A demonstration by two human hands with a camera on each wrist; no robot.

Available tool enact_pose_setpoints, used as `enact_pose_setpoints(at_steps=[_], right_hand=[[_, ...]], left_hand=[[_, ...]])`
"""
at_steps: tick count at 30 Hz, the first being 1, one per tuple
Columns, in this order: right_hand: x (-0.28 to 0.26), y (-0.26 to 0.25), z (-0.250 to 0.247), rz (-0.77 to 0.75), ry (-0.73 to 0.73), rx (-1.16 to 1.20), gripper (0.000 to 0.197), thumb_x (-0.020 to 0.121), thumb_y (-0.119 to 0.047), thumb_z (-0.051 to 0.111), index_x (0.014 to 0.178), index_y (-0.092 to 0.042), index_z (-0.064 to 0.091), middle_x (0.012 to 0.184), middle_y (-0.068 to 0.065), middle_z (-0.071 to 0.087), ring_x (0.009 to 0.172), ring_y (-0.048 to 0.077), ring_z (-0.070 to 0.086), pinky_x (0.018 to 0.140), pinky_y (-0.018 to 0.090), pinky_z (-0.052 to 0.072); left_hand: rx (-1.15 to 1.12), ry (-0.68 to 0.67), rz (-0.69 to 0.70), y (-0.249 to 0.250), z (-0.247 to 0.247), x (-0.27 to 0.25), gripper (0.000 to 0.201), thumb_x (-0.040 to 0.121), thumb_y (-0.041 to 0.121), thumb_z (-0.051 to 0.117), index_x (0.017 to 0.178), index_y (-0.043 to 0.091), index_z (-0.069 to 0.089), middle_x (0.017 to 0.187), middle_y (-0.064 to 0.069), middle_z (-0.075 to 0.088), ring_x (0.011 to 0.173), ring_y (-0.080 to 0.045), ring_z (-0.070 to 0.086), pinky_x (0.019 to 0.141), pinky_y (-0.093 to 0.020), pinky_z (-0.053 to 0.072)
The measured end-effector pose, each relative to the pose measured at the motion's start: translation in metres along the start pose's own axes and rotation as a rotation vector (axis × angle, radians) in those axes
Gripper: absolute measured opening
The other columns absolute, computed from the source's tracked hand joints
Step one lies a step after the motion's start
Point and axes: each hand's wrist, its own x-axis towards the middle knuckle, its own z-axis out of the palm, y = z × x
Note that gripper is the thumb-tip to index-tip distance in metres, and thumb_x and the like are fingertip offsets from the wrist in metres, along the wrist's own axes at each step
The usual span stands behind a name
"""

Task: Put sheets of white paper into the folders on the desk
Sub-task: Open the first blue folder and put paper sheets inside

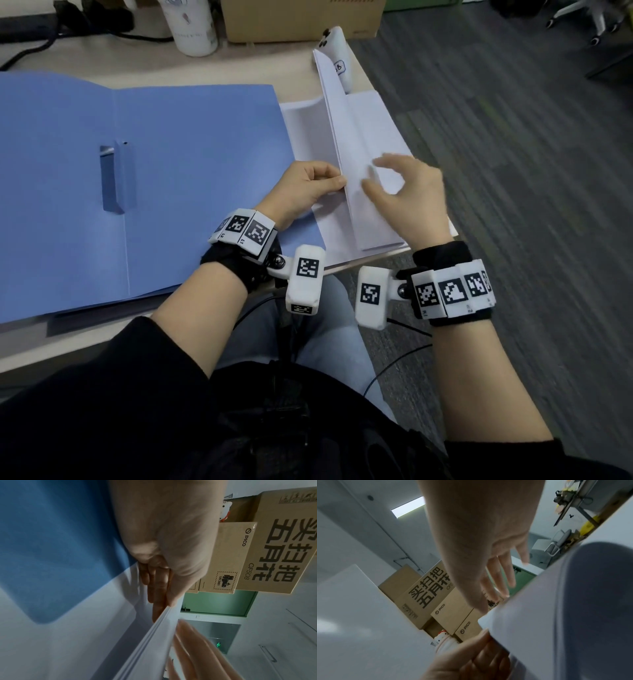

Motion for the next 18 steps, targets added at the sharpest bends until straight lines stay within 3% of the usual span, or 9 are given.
enact_pose_setpoints(at_steps=[1, 3, 9, 18], right_hand=[[-0.001, -0.004, 0.003, -0.015, -0.046, 0.034, 0.039, 0.078, -0.029, 0.073, 0.11, -0.008, 0.067, 0.118, 0.007, 0.067, 0.113, 0.021, 0.06, 0.098, 0.035, 0.046], [-0.002, -0.008, 0.008, -0.013, -0.075, 0.039, 0.047, 0.073, -0.035, 0.077, 0.113, -0.013, 0.066, 0.115, 0.002, 0.067, 0.106, 0.017, 0.061, 0.09, 0.033, 0.05], [0.0, -0.012, 0.01, 0.013, -0.05, 0.013, 0.054, 0.067, -0.042, 0.079, 0.113, -0.017, 0.064, 0.114, 0.001, 0.067, 0.106, 0.018, 0.062, 0.088, 0.039, 0.051], [-0.001, -0.017, 0.009, 0.098, -0.046, 0.104, 0.049, 0.067, -0.044, 0.079, 0.108, -0.02, 0.066, 0.113, -0.007, 0.068, 0.106, 0.012, 0.062, 0.091, 0.037, 0.052]], left_hand=[[0.0, -0.005, -0.002, 0.0, 0.0, 0.0, 0.018, 0.09, 0.003, 0.057, 0.075, 0.013, 0.061, 0.057, 0.014, 0.065, 0.06, 0.003, 0.059, 0.072, -0.014, 0.048], [-0.004, -0.016, 0.001, 0.001, -0.001, -0.002, 0.018, 0.09, 0.005, 0.057, 0.074, 0.013, 0.061, 0.057, 0.013, 0.064, 0.06, 0.0, 0.058, 0.072, -0.018, 0.047], [-0.027, -0.042, 0.044, 0.003, -0.002, -0.005, 0.015, 0.091, 0.004, 0.055, 0.079, 0.011, 0.061, 0.059, 0.012, 0.067, 0.06, 0.0, 0.061, 0.07, -0.014, 0.051], [-0.07, -0.019, 0.035, 0.002, -0.004, -0.005, 0.012, 0.089, 0.001, 0.058, 0.081, 0.009, 0.062, 0.061, 0.011, 0.068, 0.062, 0.001, 0.062, 0.07, -0.011, 0.05]])
